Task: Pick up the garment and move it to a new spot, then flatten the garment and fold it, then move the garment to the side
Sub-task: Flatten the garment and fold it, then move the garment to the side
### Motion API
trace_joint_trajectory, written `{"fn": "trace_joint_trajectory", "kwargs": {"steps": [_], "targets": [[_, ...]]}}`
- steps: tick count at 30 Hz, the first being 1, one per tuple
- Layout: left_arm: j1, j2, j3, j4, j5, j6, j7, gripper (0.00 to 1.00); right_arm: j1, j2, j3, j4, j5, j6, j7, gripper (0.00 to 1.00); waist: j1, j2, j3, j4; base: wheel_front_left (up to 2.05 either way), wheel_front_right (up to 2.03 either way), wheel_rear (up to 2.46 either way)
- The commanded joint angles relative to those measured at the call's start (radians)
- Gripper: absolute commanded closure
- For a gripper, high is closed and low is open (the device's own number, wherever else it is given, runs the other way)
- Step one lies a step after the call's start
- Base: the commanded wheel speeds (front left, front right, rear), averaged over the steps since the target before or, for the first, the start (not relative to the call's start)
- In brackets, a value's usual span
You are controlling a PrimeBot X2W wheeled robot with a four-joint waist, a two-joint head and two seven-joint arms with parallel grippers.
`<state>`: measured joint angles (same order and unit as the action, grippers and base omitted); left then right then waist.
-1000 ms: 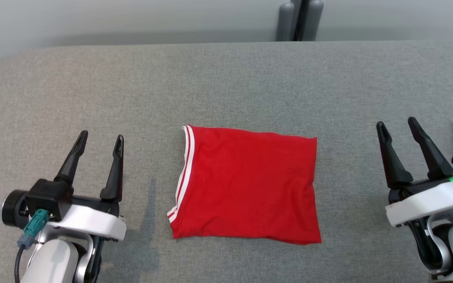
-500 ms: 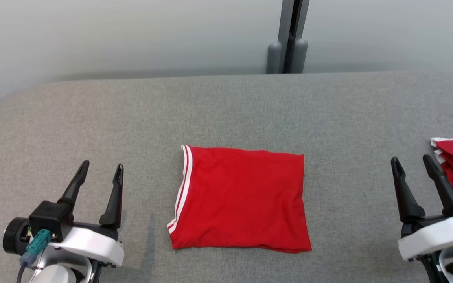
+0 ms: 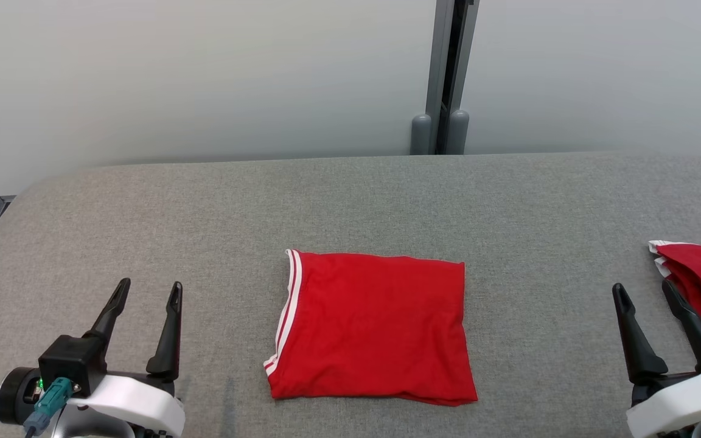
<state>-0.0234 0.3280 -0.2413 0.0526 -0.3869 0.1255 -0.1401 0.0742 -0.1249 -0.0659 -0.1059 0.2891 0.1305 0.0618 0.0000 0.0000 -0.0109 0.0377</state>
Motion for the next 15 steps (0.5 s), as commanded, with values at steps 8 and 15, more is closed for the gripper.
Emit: {"fn": "trace_joint_trajectory", "kwargs": {"steps": [8, 15], "targets": [[0.011, 0.008, 0.012, -0.020, -0.009, 0.021, 0.002, 0.00, 0.015, 0.006, -0.014, -0.029, -0.013, 0.000, 0.018, 0.00, 0.0000, 0.0000, 0.001, -0.001, 0.00, 0.00, 0.00], [0.011, 0.009, 0.011, -0.026, -0.014, 0.027, 0.001, 0.00, 0.013, 0.007, -0.013, -0.027, -0.012, 0.000, 0.025, 0.00, 0.0000, 0.0000, 0.005, 0.000, 0.00, 0.00, 0.00]]}}
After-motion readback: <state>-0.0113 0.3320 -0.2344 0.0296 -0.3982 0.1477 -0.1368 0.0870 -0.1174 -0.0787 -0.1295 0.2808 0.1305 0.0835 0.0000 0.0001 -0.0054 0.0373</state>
